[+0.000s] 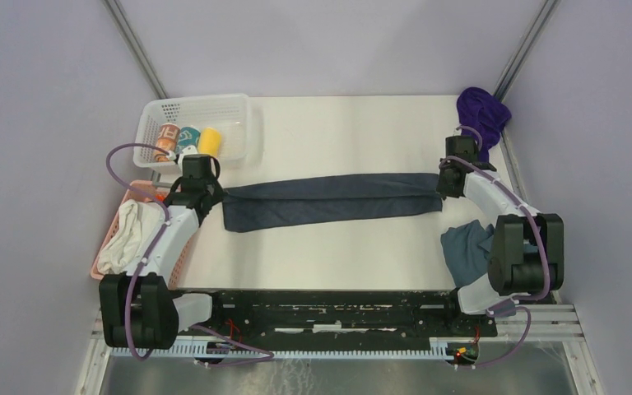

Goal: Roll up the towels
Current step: Fold the towel at the center of the board.

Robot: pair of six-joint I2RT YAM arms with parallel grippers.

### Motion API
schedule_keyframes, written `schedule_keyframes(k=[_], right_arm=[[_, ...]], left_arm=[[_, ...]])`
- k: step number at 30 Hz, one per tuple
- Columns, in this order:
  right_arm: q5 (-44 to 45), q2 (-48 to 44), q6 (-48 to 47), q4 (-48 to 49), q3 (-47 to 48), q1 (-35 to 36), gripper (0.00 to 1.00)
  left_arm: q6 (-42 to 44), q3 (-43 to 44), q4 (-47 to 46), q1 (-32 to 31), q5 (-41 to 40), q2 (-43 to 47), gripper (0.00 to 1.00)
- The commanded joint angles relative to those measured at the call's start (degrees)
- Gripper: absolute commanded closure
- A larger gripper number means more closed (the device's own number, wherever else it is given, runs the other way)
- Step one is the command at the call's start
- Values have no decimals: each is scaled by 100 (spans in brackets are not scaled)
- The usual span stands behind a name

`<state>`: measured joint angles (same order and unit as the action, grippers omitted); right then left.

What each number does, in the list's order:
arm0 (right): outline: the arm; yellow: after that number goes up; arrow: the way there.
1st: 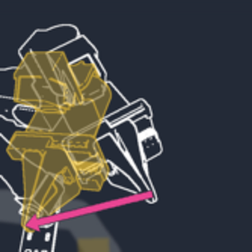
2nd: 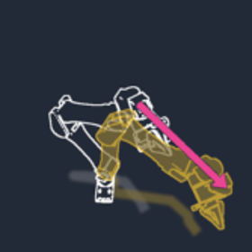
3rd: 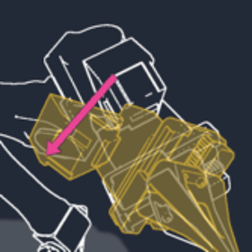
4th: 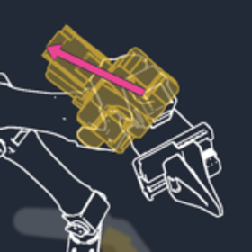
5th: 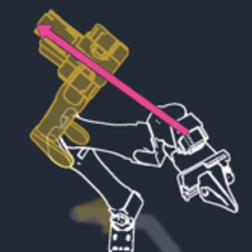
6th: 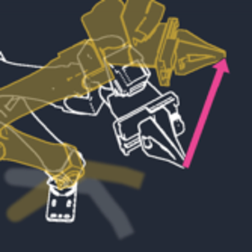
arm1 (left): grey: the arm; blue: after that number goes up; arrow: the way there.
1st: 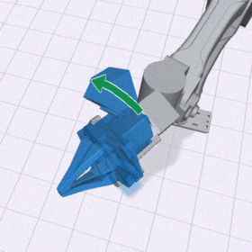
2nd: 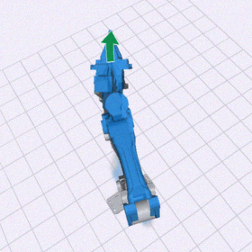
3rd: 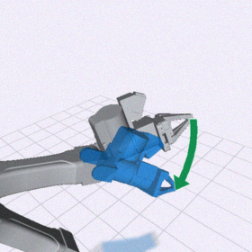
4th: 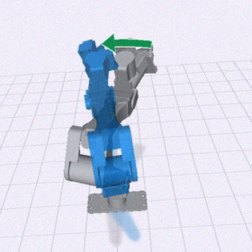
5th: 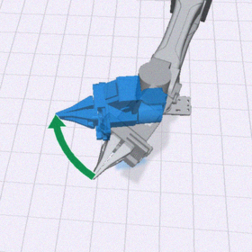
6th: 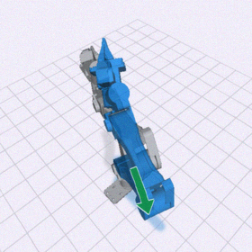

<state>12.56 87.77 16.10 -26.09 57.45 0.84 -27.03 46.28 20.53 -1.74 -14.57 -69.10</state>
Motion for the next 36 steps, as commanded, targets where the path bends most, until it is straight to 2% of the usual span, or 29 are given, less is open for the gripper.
schedule_keyframes(k=[1, 14, 23, 30, 36], right_arm=[[515, -84, 609, -304, -239, -41, 100], [337, 527, 867, -577, -181, -49, 100], [316, 327, 876, -622, -194, -49, 100], [279, -117, 865, -853, -147, -49, 96], [176, -278, 913, -869, -411, -49, 94]], left_arm=[[-620, -284, 57, 41, -103, 294, 97], [-1618, -1402, -233, 42, 69, 342, 97], [-1729, -1339, -86, 43, -73, 398, 97], [-1627, -1131, 150, 44, -214, 683, 97], [-1642, -1352, 205, 42, -96, 778, 97]])
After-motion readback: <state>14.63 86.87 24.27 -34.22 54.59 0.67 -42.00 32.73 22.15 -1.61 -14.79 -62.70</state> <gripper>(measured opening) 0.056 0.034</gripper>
